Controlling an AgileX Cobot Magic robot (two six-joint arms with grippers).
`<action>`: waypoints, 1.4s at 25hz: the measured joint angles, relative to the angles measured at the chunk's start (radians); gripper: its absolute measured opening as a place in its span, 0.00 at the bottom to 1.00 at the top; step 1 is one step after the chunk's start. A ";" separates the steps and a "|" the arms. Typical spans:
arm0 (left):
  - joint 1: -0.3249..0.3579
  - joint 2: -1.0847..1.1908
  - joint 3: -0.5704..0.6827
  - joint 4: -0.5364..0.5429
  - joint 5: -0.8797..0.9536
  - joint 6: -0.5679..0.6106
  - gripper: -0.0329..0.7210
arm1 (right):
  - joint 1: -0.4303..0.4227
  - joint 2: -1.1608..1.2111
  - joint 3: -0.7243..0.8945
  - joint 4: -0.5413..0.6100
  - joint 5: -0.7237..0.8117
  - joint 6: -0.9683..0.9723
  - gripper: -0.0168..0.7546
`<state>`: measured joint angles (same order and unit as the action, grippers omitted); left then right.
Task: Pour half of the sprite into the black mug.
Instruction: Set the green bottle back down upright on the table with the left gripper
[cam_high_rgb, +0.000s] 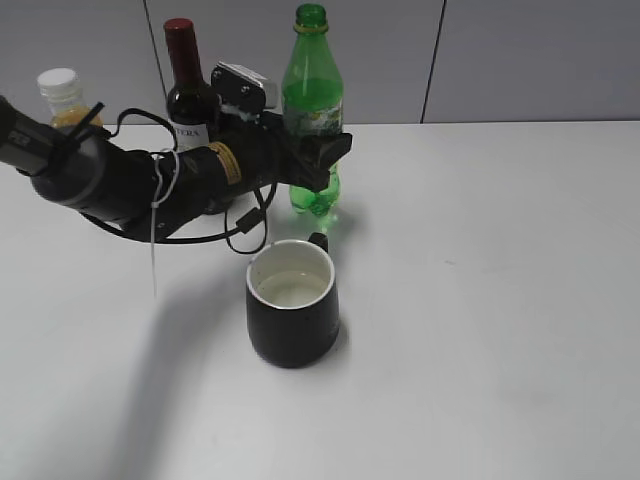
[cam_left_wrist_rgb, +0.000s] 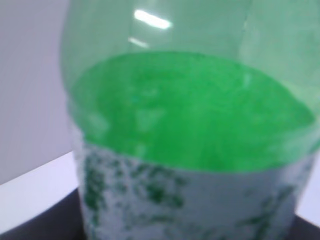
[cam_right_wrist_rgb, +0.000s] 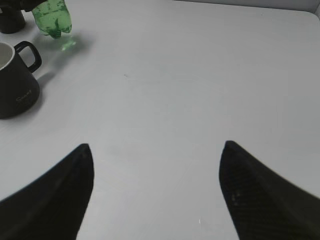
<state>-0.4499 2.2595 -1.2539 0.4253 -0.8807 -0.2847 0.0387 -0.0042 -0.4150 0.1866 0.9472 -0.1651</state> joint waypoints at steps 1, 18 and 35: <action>-0.003 0.014 -0.011 0.000 0.000 0.000 0.64 | 0.000 0.000 0.000 0.000 0.000 0.000 0.79; -0.007 0.055 -0.029 0.015 0.019 -0.001 0.65 | 0.000 0.000 0.000 0.000 0.000 0.000 0.79; 0.042 -0.014 0.053 0.068 -0.018 -0.001 0.85 | 0.000 0.000 0.000 0.000 0.000 0.000 0.79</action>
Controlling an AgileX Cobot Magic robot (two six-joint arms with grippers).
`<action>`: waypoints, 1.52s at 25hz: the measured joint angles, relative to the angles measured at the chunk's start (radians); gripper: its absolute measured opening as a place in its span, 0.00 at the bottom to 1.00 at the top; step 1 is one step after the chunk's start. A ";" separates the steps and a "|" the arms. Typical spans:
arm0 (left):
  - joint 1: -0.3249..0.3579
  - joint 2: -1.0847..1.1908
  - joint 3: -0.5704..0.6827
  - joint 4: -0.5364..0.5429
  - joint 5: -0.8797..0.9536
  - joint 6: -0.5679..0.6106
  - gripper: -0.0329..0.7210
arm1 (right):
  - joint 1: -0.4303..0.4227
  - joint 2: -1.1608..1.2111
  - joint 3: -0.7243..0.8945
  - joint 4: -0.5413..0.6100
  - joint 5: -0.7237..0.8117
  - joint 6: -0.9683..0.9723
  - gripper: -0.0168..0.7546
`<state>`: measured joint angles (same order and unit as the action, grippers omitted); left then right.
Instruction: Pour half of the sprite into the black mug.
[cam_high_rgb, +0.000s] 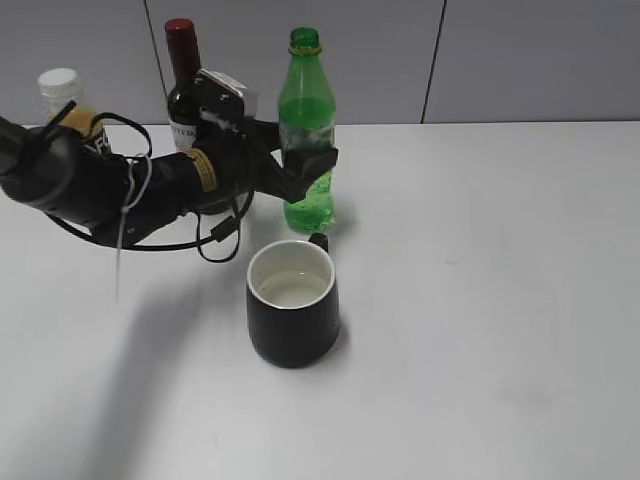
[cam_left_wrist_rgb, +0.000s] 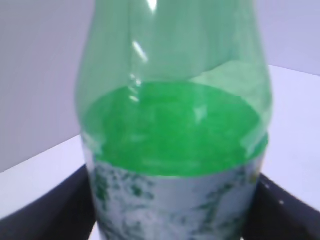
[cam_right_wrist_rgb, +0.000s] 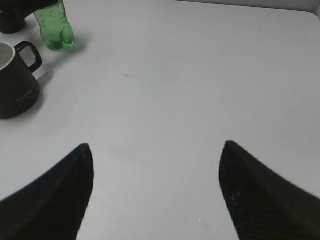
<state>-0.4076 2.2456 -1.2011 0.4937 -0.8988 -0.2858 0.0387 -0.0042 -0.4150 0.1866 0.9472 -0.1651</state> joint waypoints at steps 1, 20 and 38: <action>0.008 -0.010 0.018 0.011 0.000 0.000 0.85 | 0.000 0.000 0.000 0.000 0.000 0.000 0.79; 0.129 -0.250 0.303 0.130 -0.017 0.000 0.84 | 0.000 0.000 0.000 0.000 0.000 0.000 0.79; 0.150 -0.773 0.355 -0.050 1.134 0.000 0.83 | 0.000 0.000 0.000 0.000 0.000 0.000 0.79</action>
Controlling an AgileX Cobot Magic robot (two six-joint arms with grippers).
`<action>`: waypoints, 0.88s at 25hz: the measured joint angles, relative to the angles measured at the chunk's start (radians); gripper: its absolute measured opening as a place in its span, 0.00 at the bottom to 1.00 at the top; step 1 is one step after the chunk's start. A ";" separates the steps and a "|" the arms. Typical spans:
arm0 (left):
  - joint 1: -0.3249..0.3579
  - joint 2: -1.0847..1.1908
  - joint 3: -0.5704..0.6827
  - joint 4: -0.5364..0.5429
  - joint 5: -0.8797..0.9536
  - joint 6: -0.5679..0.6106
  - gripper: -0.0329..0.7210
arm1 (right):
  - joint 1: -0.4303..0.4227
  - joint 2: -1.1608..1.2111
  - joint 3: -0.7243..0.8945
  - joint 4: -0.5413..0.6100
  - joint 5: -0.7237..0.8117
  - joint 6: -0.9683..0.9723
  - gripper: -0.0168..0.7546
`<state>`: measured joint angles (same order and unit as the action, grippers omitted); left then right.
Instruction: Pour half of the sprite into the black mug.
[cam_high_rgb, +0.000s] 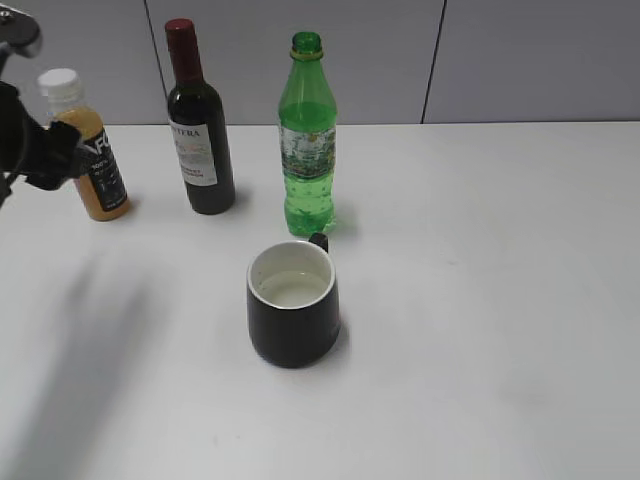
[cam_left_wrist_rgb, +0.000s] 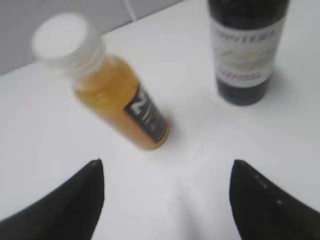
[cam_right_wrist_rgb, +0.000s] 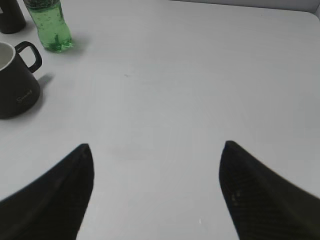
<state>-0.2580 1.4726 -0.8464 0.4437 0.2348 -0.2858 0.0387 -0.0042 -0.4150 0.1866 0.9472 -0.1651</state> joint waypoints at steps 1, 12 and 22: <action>0.000 -0.014 -0.020 -0.017 0.086 0.000 0.83 | 0.000 0.000 0.000 0.000 0.000 0.000 0.79; 0.069 -0.064 -0.277 -0.451 0.656 0.388 0.83 | 0.000 0.000 0.000 0.000 0.000 0.000 0.79; 0.162 -0.226 -0.240 -0.547 0.821 0.415 0.83 | 0.000 0.000 0.000 0.000 0.000 0.000 0.79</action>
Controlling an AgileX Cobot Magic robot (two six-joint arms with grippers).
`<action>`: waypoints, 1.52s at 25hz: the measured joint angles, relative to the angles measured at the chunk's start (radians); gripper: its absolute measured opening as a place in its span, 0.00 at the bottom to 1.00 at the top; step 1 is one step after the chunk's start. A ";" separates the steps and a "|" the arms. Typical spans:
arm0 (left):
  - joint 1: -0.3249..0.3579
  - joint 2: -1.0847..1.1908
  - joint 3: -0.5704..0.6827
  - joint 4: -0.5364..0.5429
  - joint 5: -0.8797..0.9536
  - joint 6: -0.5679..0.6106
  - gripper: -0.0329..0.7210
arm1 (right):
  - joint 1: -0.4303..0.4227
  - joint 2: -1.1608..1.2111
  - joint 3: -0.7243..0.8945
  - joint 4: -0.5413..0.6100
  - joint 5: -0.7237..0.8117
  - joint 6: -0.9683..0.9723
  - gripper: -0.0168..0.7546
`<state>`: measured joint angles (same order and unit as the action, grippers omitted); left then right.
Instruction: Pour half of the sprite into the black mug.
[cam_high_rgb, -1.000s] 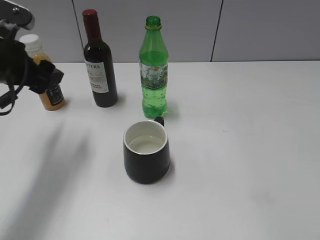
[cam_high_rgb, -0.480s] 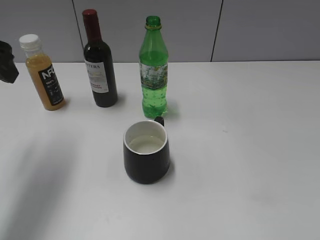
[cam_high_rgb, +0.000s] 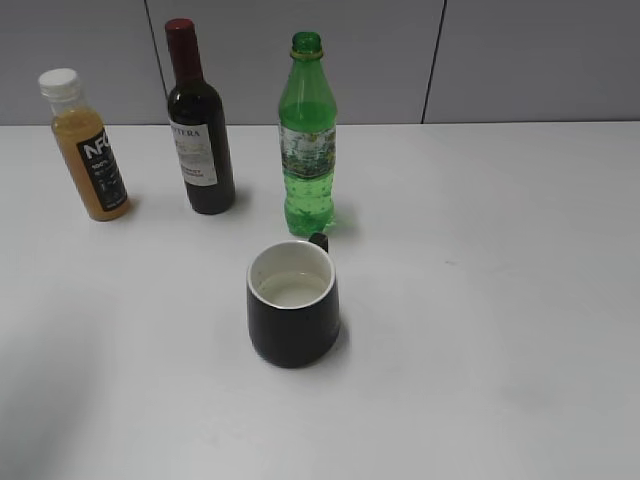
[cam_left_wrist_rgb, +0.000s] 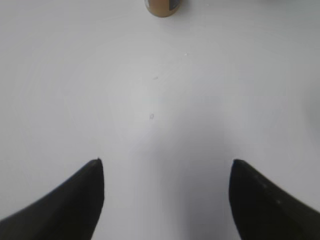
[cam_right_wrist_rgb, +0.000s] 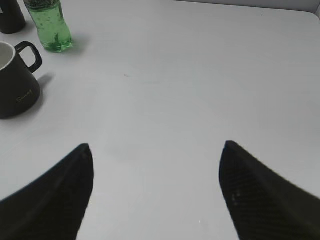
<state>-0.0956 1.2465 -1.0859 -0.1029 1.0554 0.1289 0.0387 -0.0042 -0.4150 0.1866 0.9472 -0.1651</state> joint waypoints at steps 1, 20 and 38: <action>0.000 -0.030 0.029 -0.006 -0.008 0.000 0.83 | 0.000 0.000 0.000 0.000 0.000 0.000 0.79; 0.000 -0.674 0.581 -0.037 -0.016 -0.008 0.83 | 0.000 0.000 0.000 0.000 0.000 0.000 0.79; 0.000 -1.156 0.581 -0.037 -0.015 -0.009 0.83 | 0.000 0.000 0.000 0.000 0.000 0.000 0.79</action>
<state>-0.0956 0.0901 -0.5045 -0.1401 1.0401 0.1196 0.0387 -0.0042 -0.4150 0.1866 0.9472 -0.1651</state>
